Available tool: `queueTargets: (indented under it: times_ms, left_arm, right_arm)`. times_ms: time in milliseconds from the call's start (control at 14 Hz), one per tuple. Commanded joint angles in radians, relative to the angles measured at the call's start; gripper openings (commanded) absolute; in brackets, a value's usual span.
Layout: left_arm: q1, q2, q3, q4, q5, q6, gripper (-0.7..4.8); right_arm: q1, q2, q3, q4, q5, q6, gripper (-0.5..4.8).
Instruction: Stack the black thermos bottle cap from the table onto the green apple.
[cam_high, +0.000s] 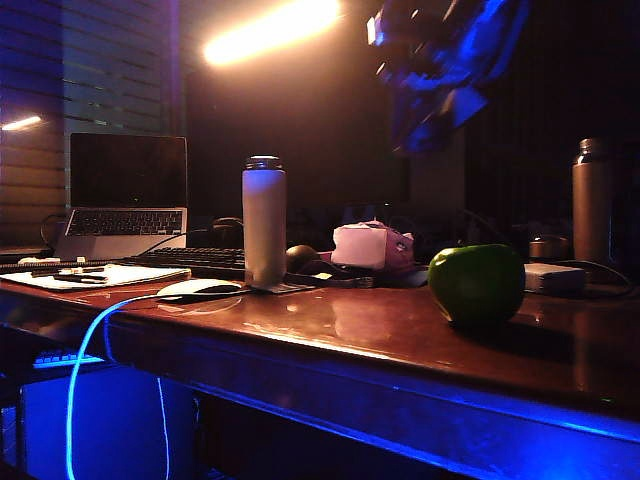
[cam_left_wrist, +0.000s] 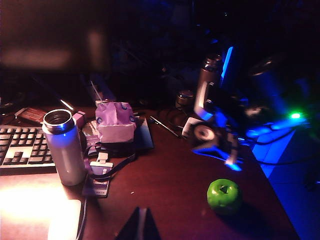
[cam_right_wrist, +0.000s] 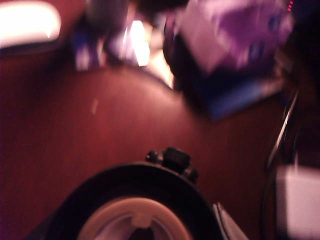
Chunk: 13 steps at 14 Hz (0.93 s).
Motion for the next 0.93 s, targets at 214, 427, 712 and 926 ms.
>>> queueTargets:
  times_ms: [214, 427, 712, 926]
  left_arm:
    - [0.000, -0.003, 0.005, 0.009, 0.007, 0.000, -0.03]
    - [0.000, -0.003, 0.005, 0.006, 0.007, 0.000, -0.03]
    - [0.000, -0.003, 0.005, 0.006, 0.007, 0.000, -0.03]
    - [0.000, -0.003, 0.005, 0.006, 0.007, 0.000, -0.03]
  right_arm:
    - [0.000, -0.036, 0.002, -0.213, -0.034, 0.000, 2.91]
    - [0.000, -0.037, 0.001, -0.256, -0.091, -0.002, 2.91]
    - [0.000, -0.037, -0.003, -0.359, -0.113, -0.073, 2.90]
    - [-0.008, -0.036, -0.025, -0.313, -0.114, -0.087, 2.90]
